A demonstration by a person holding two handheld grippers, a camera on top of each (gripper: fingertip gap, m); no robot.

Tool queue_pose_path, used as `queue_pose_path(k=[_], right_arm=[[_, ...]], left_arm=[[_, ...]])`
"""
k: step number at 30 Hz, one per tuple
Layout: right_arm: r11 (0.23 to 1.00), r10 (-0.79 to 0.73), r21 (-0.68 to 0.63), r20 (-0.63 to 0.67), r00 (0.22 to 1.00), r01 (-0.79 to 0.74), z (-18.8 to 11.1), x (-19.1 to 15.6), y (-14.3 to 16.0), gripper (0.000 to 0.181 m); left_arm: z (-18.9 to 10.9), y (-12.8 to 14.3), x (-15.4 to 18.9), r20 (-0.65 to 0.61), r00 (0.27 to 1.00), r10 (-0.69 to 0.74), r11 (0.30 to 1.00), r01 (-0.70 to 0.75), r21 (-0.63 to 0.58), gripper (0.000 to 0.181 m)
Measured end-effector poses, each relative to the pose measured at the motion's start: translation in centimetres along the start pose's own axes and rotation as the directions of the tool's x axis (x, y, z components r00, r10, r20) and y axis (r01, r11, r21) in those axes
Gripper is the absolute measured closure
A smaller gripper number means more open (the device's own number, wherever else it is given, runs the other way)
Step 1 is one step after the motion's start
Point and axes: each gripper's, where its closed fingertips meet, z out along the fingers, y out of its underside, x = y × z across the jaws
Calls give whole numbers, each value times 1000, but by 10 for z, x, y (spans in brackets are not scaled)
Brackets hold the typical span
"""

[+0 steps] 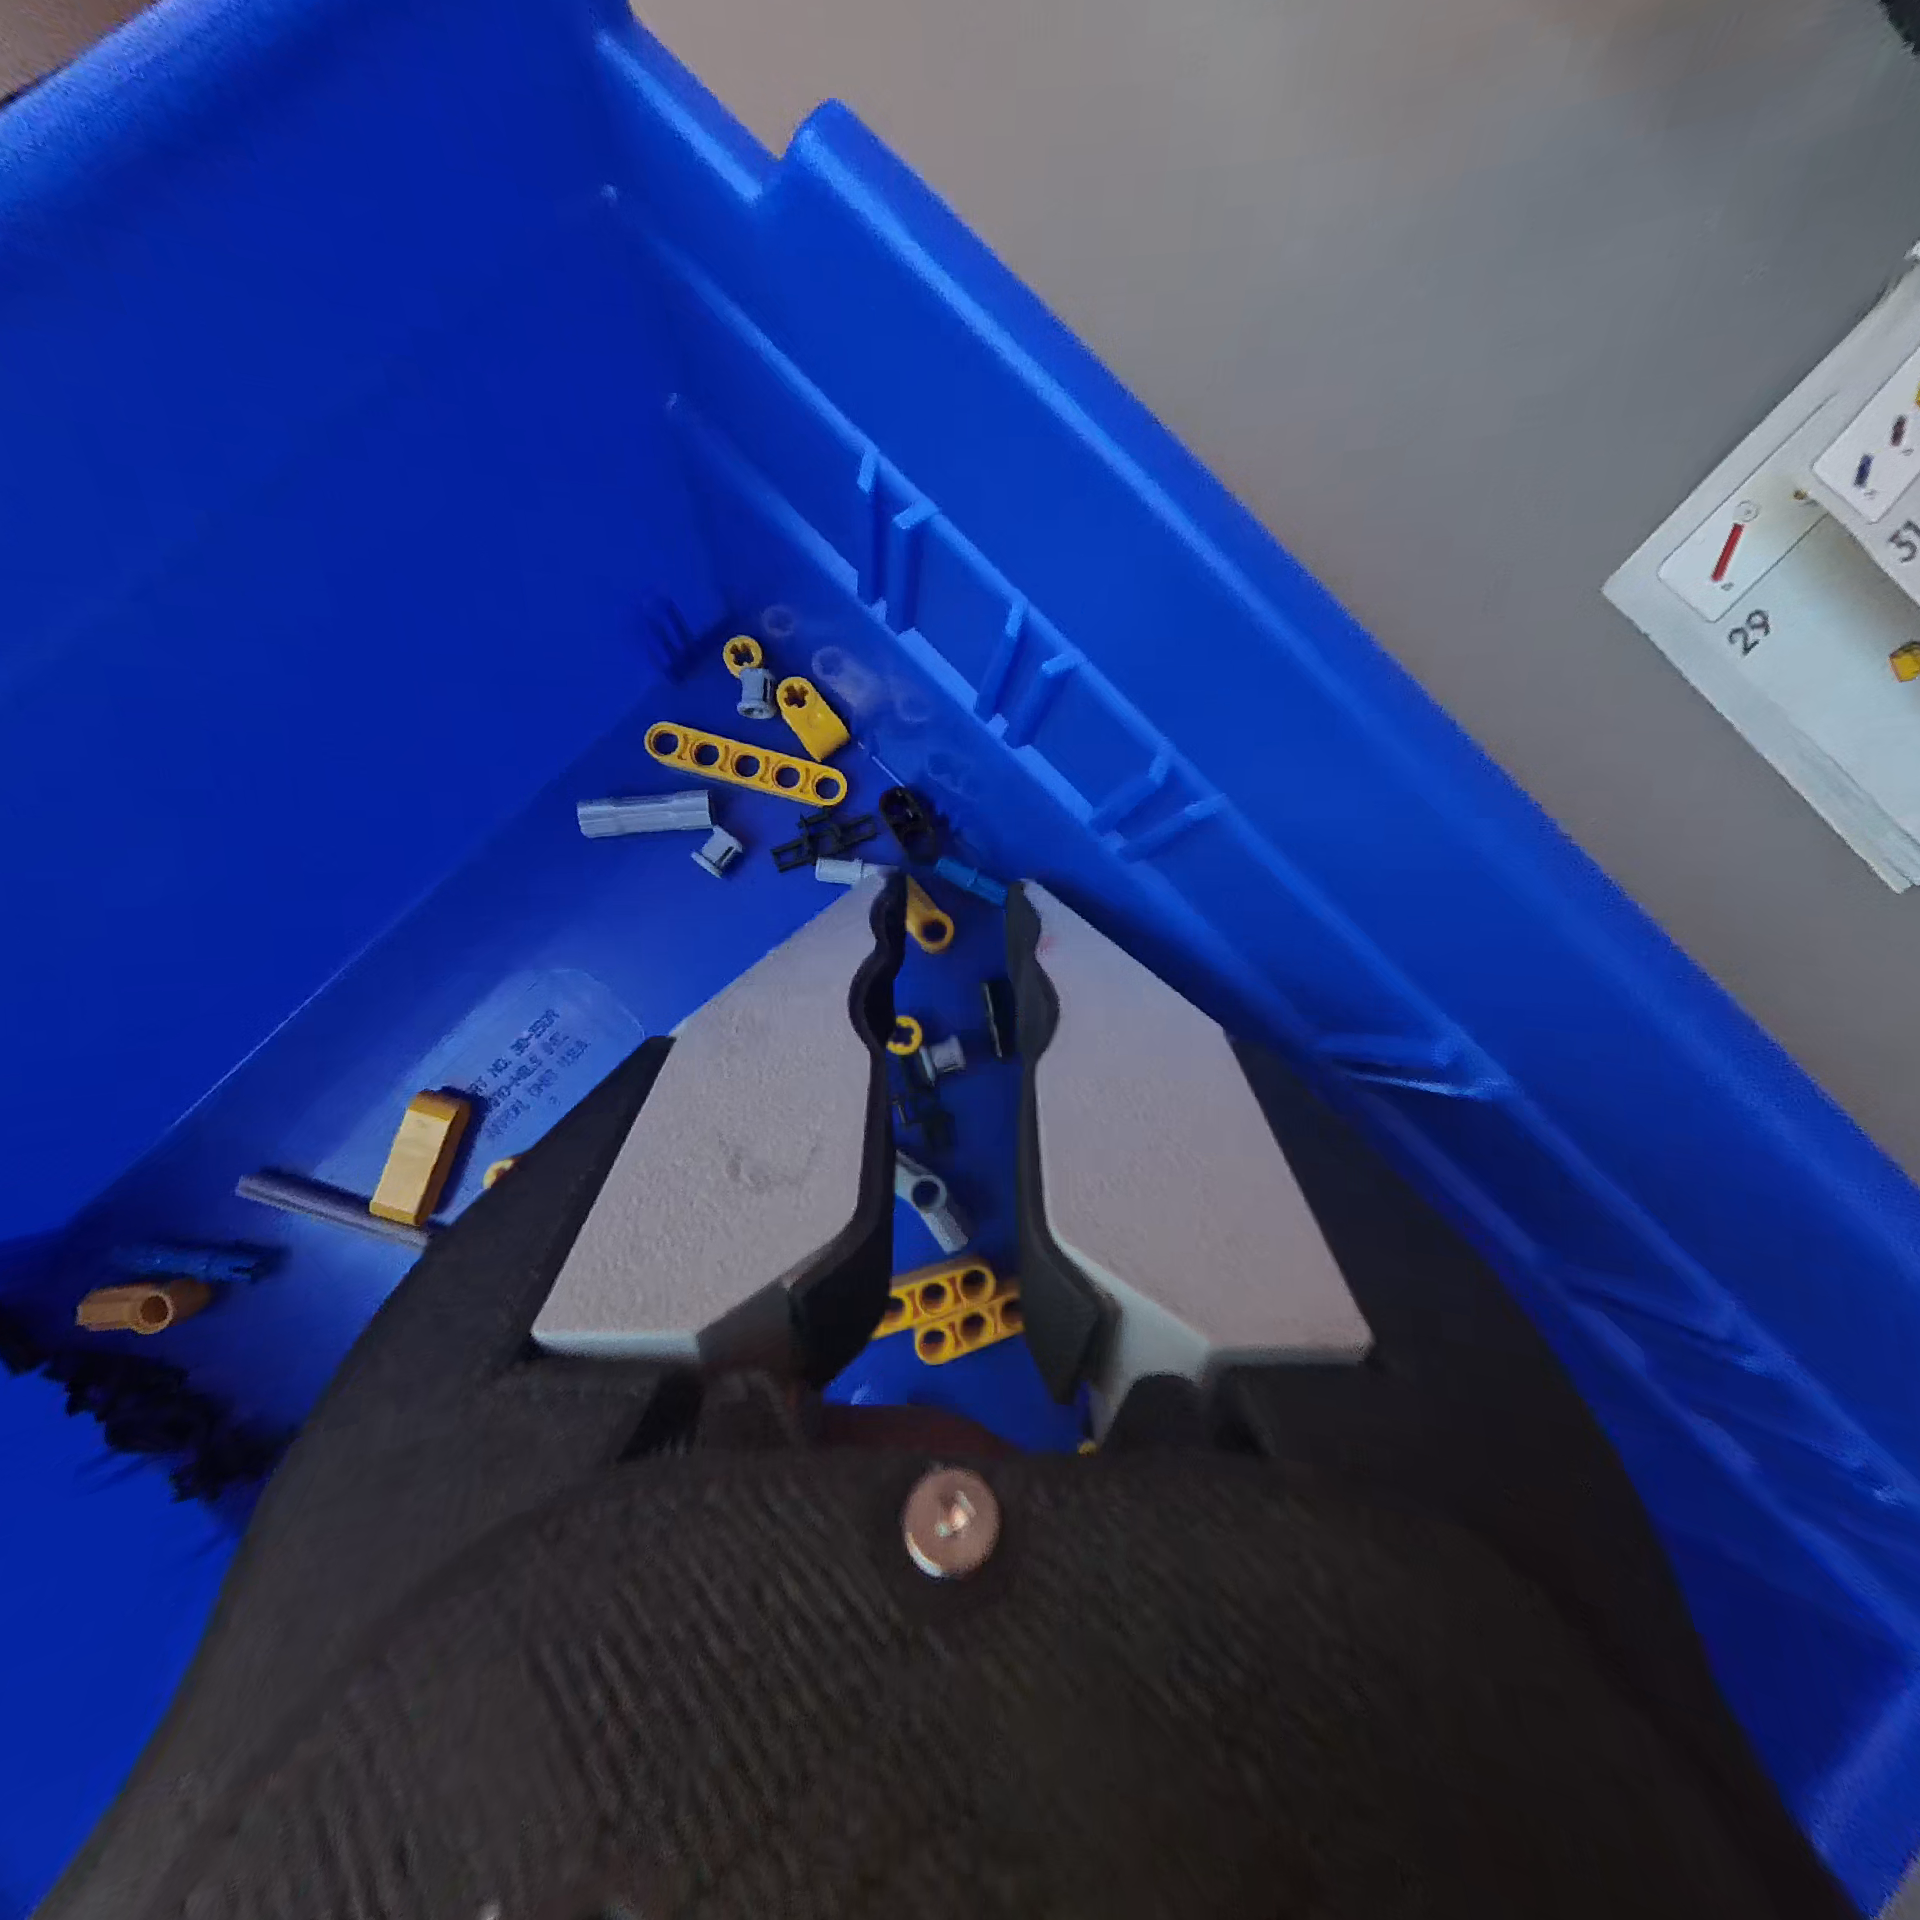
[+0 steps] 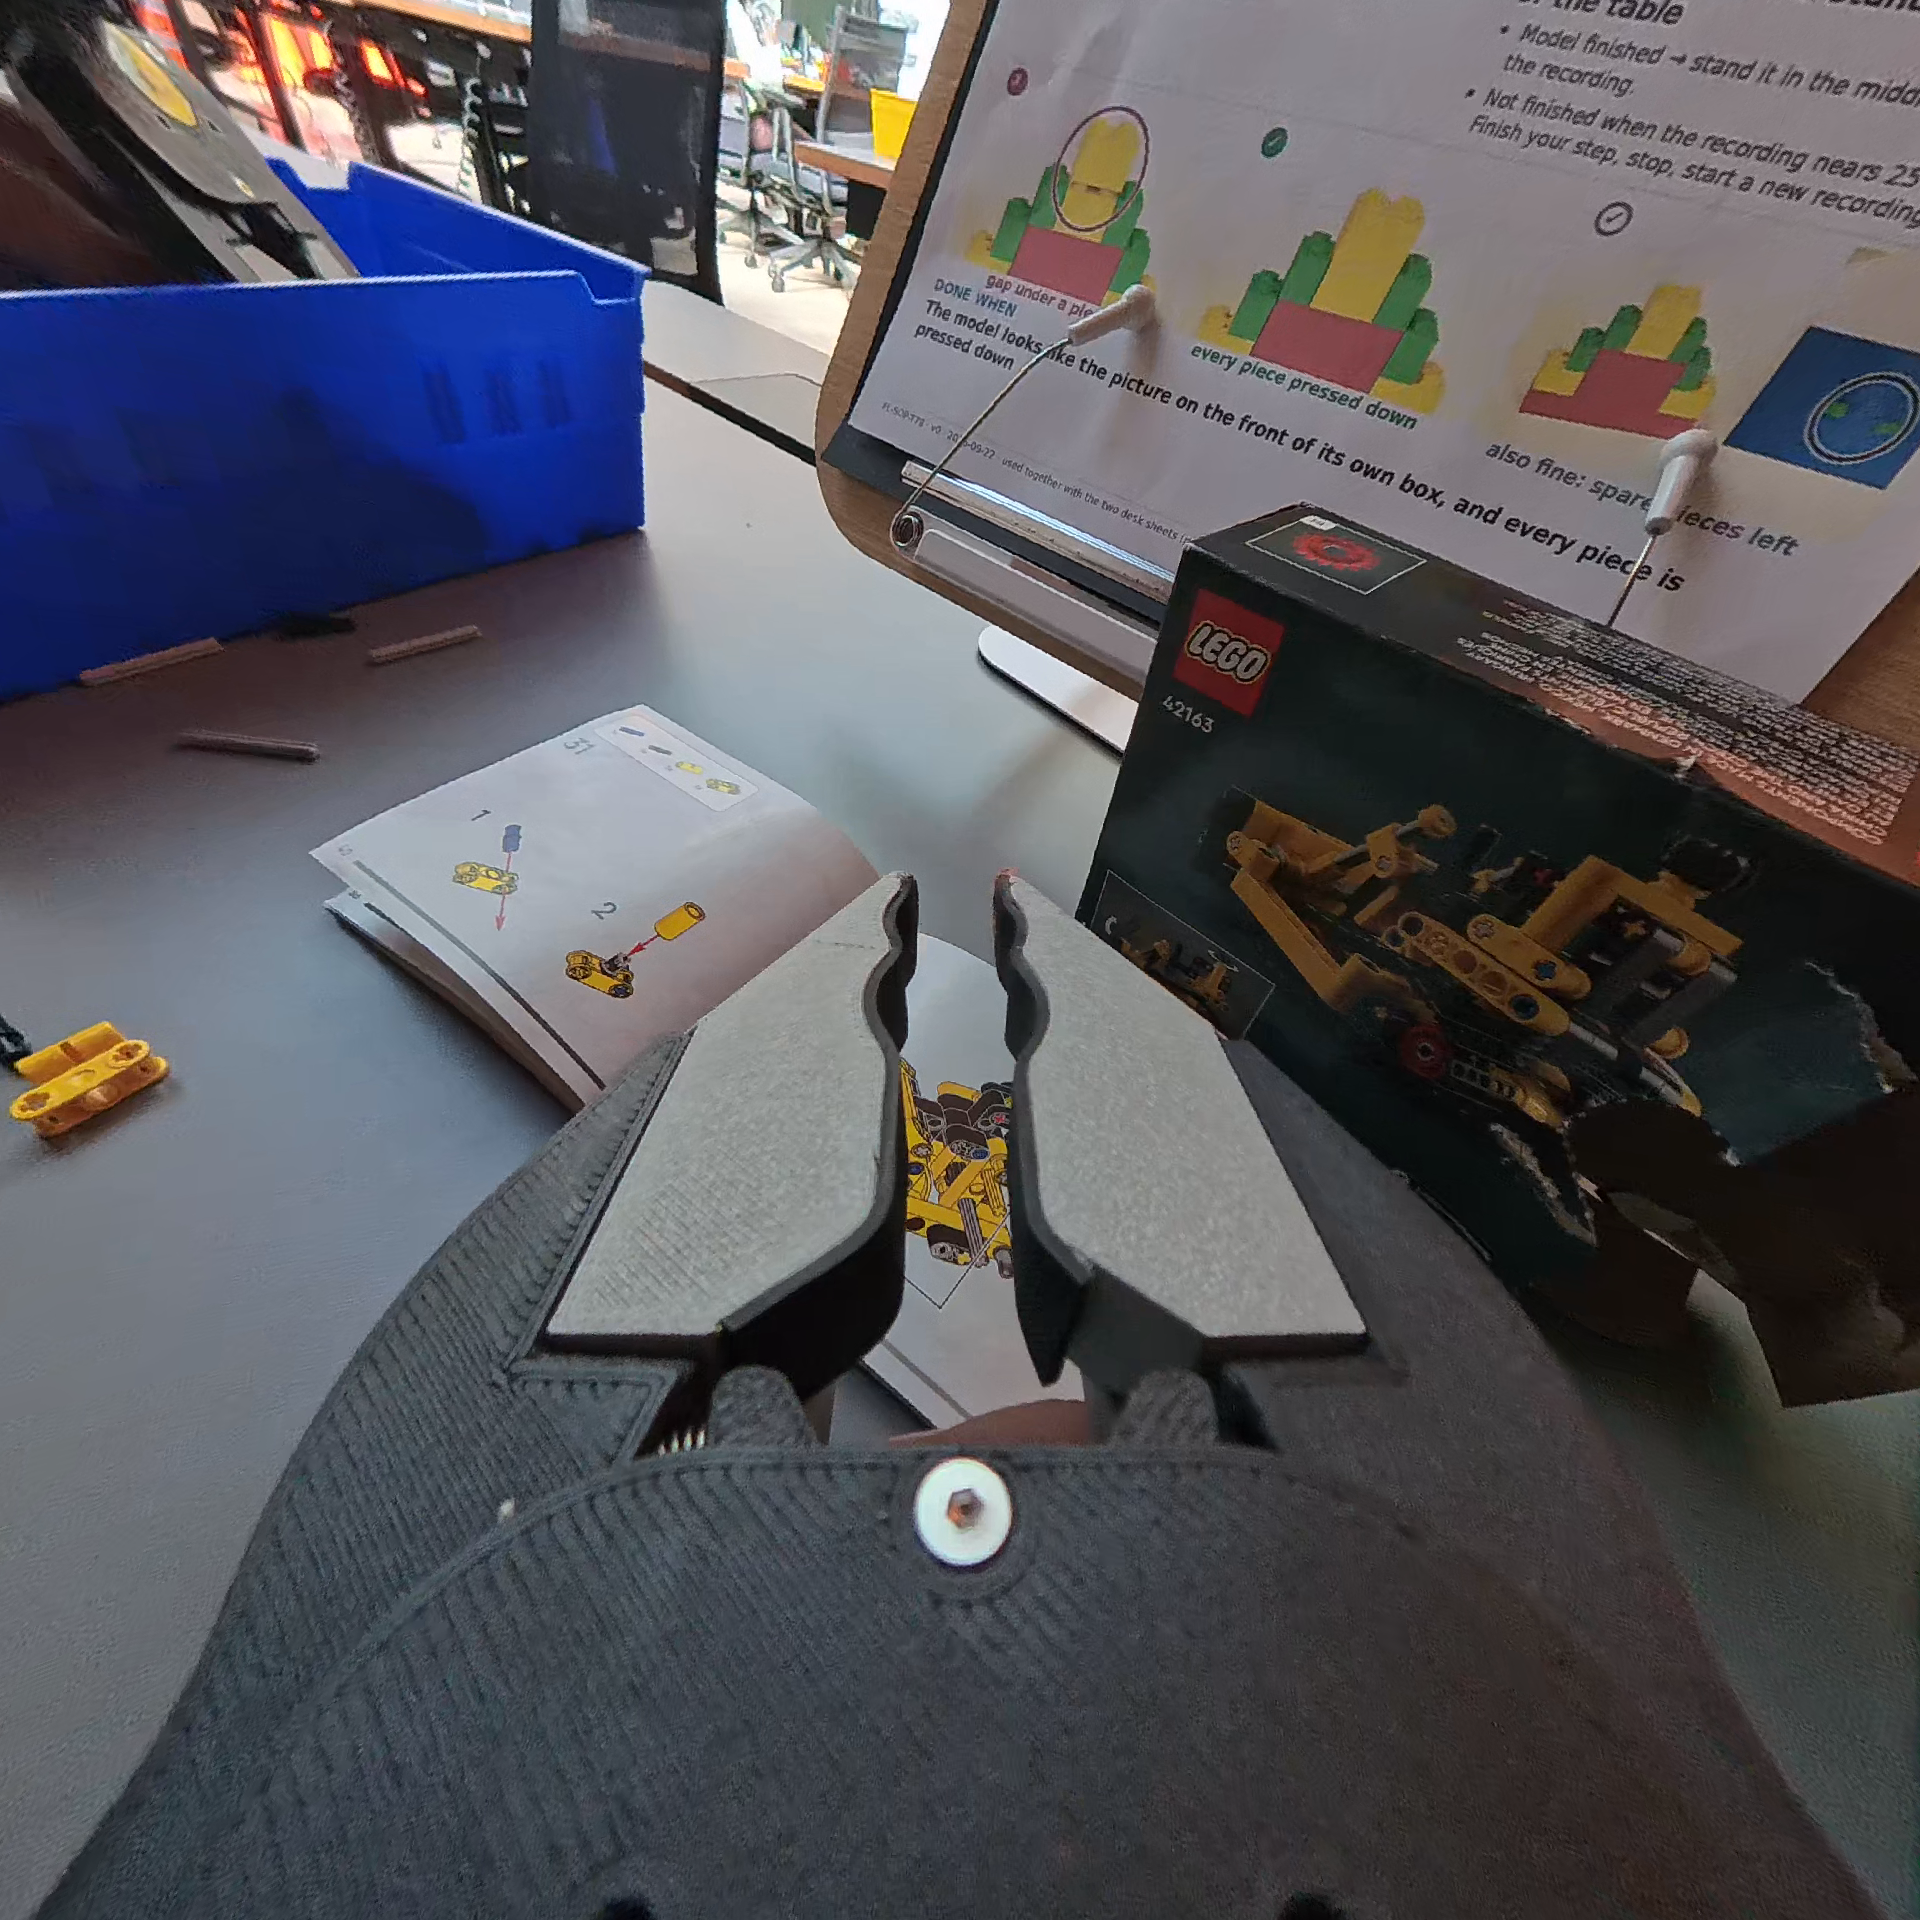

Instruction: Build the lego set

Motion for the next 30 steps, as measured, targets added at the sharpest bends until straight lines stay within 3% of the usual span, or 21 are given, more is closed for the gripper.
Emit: queue_pose_path(k=[6,13,21,30], right_arm=[[1000,-17,-5,-4,1000,17,-2,-2,1,170],[1000,-12,-6,10,1000,12,-2,-3,1,171],[1000,-6,-3,18,1000,6,-3,-4,1,171],[1000,0,-6,20,1000,0,-2,-3,1,171]], left_arm=[[5,5,-18,83,996,35,998,-31,-45,172],[-2,6,-14,56,996,69,995,-65,-73,166],[8,-3,-8,-10,1000,9,998,-10,-62,161],[9,1,-11,16,999,51,994,-50,-95,175]])
